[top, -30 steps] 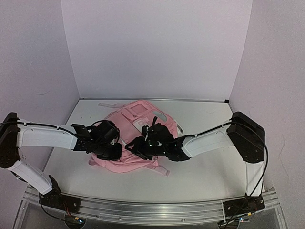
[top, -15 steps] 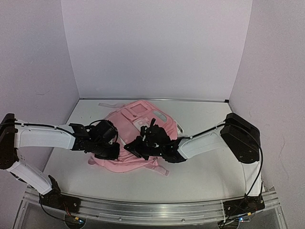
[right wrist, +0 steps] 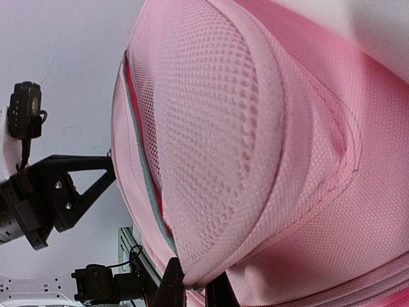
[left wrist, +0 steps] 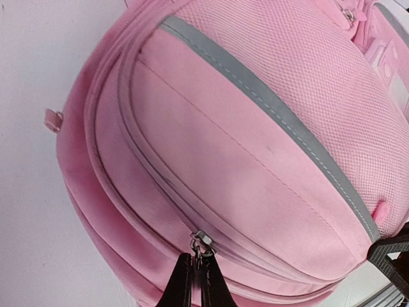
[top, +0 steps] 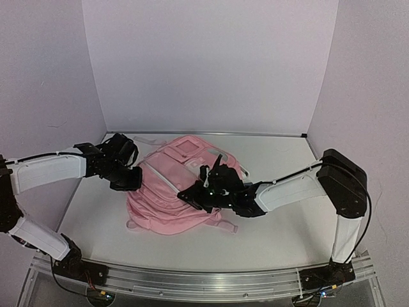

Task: Pack the student bag
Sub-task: Unzip the student bag at the center of the board.

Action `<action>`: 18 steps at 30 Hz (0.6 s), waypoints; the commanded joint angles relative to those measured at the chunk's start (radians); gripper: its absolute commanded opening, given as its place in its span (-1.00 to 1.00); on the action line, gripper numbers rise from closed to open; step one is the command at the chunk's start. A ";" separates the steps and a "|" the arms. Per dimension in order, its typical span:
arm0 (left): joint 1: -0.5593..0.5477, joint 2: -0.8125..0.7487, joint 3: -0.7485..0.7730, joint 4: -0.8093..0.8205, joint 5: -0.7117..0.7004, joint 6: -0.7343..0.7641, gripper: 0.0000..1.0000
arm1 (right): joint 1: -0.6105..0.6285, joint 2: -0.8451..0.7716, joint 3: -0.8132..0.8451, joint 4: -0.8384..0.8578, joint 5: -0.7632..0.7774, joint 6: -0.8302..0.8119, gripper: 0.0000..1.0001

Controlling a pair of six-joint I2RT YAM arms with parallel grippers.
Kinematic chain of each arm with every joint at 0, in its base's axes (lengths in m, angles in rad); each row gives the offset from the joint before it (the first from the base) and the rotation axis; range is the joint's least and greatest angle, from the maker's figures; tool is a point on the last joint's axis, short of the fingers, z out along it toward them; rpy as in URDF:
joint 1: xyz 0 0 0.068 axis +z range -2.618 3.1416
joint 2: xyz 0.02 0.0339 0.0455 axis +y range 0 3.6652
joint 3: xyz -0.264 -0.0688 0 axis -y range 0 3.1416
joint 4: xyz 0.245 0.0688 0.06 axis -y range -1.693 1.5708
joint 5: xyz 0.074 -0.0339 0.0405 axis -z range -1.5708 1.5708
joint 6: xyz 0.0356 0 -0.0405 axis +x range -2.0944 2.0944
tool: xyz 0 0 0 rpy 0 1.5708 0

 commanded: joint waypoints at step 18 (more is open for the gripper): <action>0.153 0.170 0.222 -0.020 0.386 0.532 -1.00 | 0.029 -0.235 0.092 -0.350 0.247 -0.664 -0.25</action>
